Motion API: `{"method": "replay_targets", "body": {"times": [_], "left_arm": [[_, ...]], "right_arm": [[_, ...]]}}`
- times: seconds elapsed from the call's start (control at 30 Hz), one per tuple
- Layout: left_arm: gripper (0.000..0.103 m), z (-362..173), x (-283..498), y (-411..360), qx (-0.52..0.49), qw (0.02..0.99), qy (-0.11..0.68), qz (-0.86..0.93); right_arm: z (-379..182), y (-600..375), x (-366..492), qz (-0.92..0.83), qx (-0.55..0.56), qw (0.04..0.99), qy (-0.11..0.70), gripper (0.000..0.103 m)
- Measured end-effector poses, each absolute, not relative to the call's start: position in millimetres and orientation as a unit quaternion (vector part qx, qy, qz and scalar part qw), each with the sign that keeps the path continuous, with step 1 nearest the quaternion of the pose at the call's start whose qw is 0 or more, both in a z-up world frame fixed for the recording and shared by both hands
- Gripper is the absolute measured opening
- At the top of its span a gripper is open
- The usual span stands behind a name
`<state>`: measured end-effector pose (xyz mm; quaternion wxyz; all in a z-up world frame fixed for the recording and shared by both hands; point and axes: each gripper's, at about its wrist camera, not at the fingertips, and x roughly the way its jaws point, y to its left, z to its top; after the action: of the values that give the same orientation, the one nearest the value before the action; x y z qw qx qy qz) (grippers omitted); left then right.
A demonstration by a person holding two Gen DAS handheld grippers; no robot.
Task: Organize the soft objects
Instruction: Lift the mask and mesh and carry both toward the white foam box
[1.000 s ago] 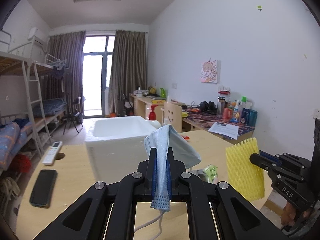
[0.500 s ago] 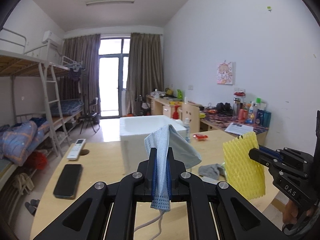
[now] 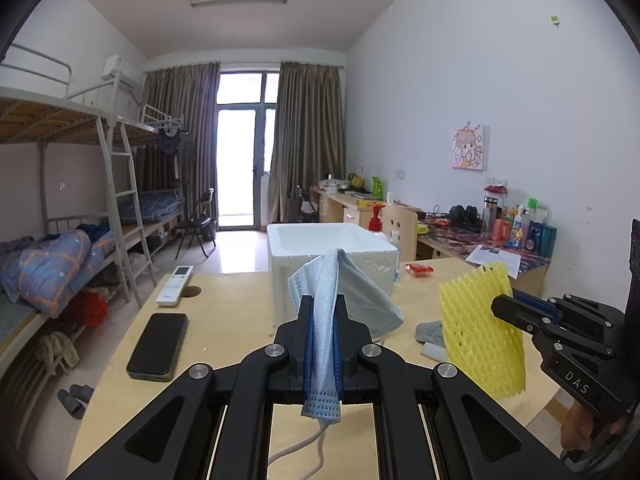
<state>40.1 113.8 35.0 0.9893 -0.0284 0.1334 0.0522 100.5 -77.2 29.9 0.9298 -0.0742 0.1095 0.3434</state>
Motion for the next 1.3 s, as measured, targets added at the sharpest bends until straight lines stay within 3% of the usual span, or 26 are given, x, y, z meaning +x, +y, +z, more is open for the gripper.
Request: {"method": "replay_targets", "body": {"times": [1.3], "left_arm": [[0.008, 59, 85, 118, -0.028, 0.988, 0.149, 0.042]], "right_arm": [[58, -69, 132, 0.342, -0.068, 0.930, 0.119, 0.013]]}}
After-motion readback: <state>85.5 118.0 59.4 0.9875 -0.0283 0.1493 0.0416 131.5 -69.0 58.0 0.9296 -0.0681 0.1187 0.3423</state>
